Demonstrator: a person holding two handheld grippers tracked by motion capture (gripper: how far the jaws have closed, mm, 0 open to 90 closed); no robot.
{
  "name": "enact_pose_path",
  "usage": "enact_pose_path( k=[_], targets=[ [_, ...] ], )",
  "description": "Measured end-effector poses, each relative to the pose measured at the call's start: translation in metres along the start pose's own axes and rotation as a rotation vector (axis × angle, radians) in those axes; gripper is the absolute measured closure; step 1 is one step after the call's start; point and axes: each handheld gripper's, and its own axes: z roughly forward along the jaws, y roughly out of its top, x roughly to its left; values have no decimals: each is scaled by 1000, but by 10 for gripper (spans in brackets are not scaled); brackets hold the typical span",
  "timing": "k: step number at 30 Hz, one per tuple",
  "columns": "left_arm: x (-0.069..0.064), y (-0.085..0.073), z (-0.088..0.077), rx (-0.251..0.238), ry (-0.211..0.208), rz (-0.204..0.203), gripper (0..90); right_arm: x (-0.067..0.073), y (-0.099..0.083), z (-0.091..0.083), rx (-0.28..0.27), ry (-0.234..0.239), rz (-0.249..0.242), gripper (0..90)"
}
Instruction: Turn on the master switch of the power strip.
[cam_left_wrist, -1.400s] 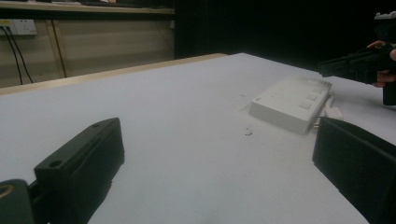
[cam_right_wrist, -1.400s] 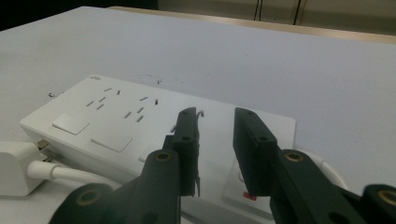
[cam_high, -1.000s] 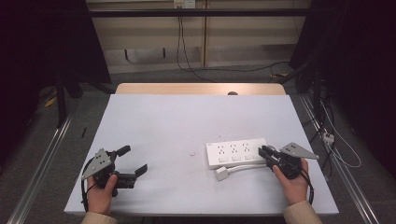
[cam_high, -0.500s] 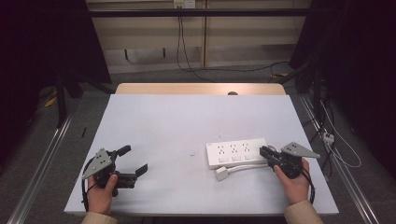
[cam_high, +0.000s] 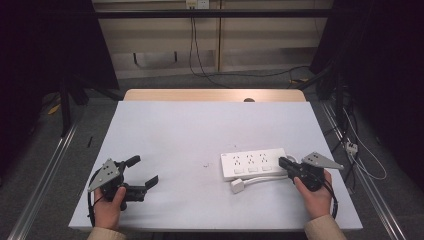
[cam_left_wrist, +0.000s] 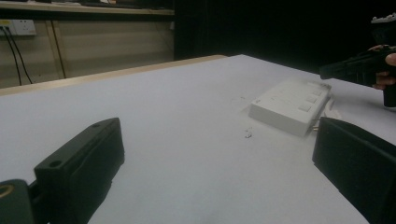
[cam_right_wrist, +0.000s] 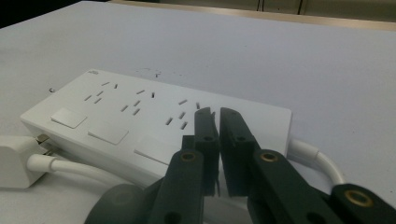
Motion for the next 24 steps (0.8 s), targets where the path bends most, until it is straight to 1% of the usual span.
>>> enact_pose_path(
  k=[24],
  targets=[
    [1,0,0,-1,10,0,20,-1,0,0,14,8,9,900]
  ],
)
